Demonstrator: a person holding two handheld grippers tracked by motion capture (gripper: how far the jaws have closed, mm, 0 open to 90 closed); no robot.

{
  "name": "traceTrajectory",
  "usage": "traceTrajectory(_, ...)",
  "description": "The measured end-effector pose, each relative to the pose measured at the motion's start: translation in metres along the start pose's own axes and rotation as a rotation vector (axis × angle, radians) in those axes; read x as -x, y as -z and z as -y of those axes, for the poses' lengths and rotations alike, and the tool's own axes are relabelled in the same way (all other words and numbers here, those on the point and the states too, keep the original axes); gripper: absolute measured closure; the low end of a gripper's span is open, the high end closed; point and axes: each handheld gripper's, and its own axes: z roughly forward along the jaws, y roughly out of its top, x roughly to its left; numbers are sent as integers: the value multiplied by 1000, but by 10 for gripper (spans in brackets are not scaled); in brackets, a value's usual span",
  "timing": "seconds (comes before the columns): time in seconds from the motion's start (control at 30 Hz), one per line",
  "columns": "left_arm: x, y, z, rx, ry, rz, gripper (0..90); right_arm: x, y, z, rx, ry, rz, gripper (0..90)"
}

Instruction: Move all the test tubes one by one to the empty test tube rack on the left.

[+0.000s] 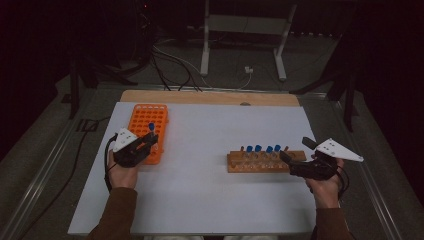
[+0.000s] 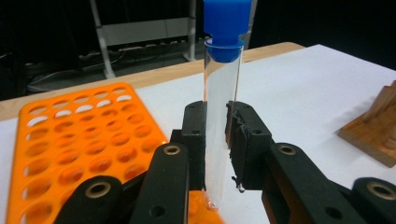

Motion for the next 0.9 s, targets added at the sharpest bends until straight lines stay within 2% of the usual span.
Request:
traceTrajectory(0.27,-2,4,12,-22,4,-8,777,3,2,3,6,-11,12,20)
traceTrajectory(0.9,0,-6,35,-86,4,-40,778,3,1,6,7,-13,2,20)
